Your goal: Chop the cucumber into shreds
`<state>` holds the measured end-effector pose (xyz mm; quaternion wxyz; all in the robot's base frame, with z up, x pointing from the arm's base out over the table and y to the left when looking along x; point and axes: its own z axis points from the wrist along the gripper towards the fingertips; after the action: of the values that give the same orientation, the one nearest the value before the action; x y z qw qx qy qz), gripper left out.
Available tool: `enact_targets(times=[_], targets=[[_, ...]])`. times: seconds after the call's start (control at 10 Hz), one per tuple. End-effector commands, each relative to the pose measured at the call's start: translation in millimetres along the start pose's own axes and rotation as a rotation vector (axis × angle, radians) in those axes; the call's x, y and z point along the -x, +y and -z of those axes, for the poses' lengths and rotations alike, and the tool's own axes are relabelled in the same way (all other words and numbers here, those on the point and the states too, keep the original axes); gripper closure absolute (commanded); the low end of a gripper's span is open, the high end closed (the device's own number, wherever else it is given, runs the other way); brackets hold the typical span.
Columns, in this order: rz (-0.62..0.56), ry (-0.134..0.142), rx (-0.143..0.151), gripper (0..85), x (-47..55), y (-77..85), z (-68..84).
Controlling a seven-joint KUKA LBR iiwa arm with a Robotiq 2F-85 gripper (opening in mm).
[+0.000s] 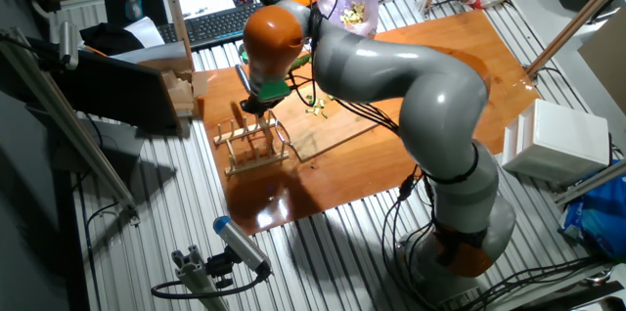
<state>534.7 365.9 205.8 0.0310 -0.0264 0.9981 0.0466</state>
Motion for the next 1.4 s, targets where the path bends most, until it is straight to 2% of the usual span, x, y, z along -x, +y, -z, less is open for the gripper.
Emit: enact_targets(times=[0.0,0.1,0.3,0.6,0.7,0.8,0.9,1.1,1.3], targets=[[-0.006,0.006,0.021,85.0,1.0,-3.7,4.6],[-0.002,0.011,0.015,85.0,1.0,-5.7,8.7],[0.009,-0.001,0.005,85.0,1.4,-7.5,2.7],[0.035,-0.035,0.03,85.0,3.8,-24.8,-17.1],[0.028,-0.046,0.031,85.0,2.1,-24.9,-22.8],[0.028,-0.062,0.024,85.0,-1.2,-23.7,-29.9],[0.047,-0.075,0.001,85.0,-4.3,-24.7,-37.2],[0.047,-0.082,0.002,85.0,-8.2,-29.9,-51.2],[0.043,-0.102,-0.003,85.0,-8.6,-33.4,-63.6]])
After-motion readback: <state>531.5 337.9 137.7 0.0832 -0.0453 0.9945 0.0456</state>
